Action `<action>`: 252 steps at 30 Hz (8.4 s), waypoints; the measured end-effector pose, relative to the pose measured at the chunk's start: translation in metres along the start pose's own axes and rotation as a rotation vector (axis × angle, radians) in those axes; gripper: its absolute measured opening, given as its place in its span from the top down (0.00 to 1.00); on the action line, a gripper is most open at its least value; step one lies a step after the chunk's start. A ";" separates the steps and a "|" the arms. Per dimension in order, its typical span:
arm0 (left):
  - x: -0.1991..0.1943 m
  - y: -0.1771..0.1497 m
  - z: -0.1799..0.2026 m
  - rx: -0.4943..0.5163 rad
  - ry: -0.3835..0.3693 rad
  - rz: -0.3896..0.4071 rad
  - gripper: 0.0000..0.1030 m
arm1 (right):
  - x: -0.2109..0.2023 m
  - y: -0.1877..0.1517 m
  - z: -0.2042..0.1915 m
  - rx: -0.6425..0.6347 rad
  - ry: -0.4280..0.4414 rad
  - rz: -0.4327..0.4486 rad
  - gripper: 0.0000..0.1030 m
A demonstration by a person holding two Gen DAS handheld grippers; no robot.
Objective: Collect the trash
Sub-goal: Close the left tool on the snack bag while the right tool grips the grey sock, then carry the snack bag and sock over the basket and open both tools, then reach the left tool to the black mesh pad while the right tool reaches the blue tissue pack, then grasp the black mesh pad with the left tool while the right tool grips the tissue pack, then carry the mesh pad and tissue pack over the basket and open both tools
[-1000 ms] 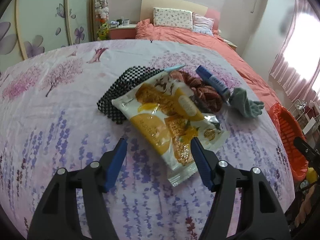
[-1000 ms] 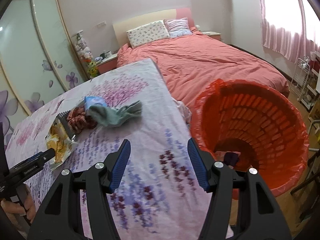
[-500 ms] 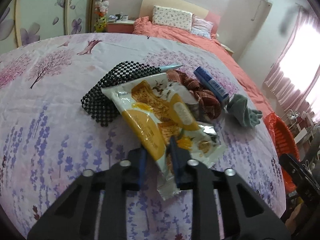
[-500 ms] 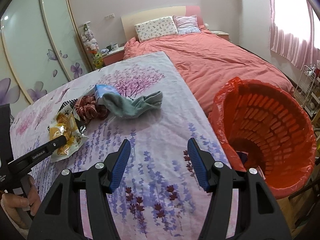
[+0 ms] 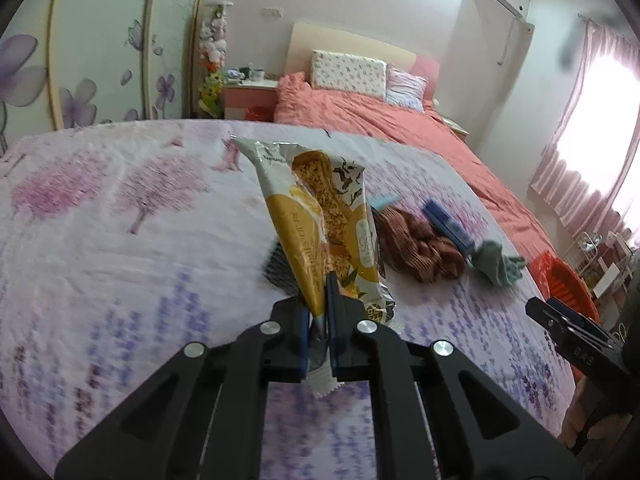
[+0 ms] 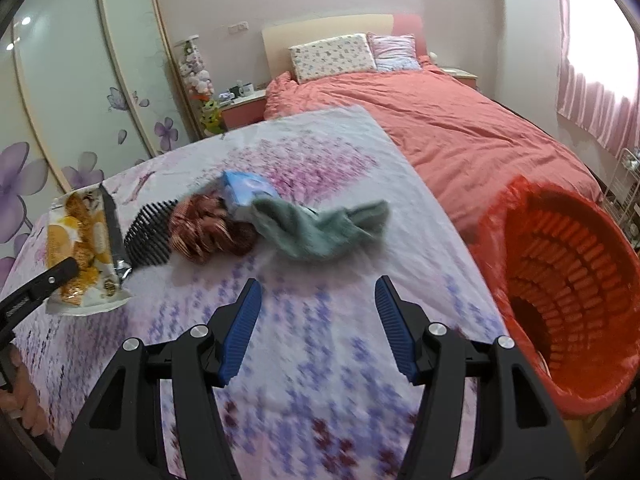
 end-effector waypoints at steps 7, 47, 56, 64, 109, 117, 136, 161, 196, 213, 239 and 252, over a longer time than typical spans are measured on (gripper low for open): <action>-0.013 0.015 -0.032 -0.036 0.038 0.029 0.92 | 0.022 0.024 -0.016 -0.030 -0.009 0.010 0.42; -0.033 0.009 0.060 0.091 -0.077 0.038 0.92 | -0.069 0.012 0.036 0.062 0.064 0.130 0.92; -0.029 0.002 0.110 0.166 -0.136 0.027 0.92 | -0.086 0.005 0.067 0.116 0.052 0.168 0.92; -0.025 -0.007 0.165 0.236 -0.201 0.010 0.92 | -0.096 0.000 0.100 0.173 0.031 0.197 0.92; 0.067 -0.046 0.339 0.439 -0.349 -0.144 0.62 | -0.081 -0.020 0.252 0.456 -0.066 0.234 0.57; 0.062 -0.037 0.295 0.420 -0.257 -0.114 0.50 | -0.081 -0.019 0.240 0.428 -0.076 0.208 0.57; 0.049 0.011 0.078 0.163 0.093 -0.036 0.28 | -0.055 -0.012 0.133 0.242 -0.026 0.101 0.57; 0.108 0.034 0.006 0.027 0.163 -0.163 0.27 | -0.021 -0.016 0.070 0.134 0.010 0.005 0.57; 0.080 0.025 -0.049 -0.055 0.183 -0.139 0.73 | 0.004 -0.014 -0.021 0.011 0.044 -0.014 0.57; 0.080 0.024 -0.048 -0.051 0.189 -0.140 0.73 | 0.059 0.062 -0.063 -0.084 -0.020 -0.039 0.57; 0.081 0.025 -0.045 -0.043 0.204 -0.143 0.73 | 0.088 0.061 -0.032 -0.016 -0.082 -0.123 0.43; 0.082 0.025 -0.045 -0.046 0.200 -0.141 0.73 | 0.071 0.049 0.007 0.104 -0.037 -0.105 0.50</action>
Point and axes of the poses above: each gripper's, at about its wrist camera, not at the fingertips, and x roughly the way its jaws point, z to its right, y to its top, the point moved 4 cm from there along x, roughly the way its jaws point, and after that the axes turned 8 degrees about -z, right-handed, at the moved point
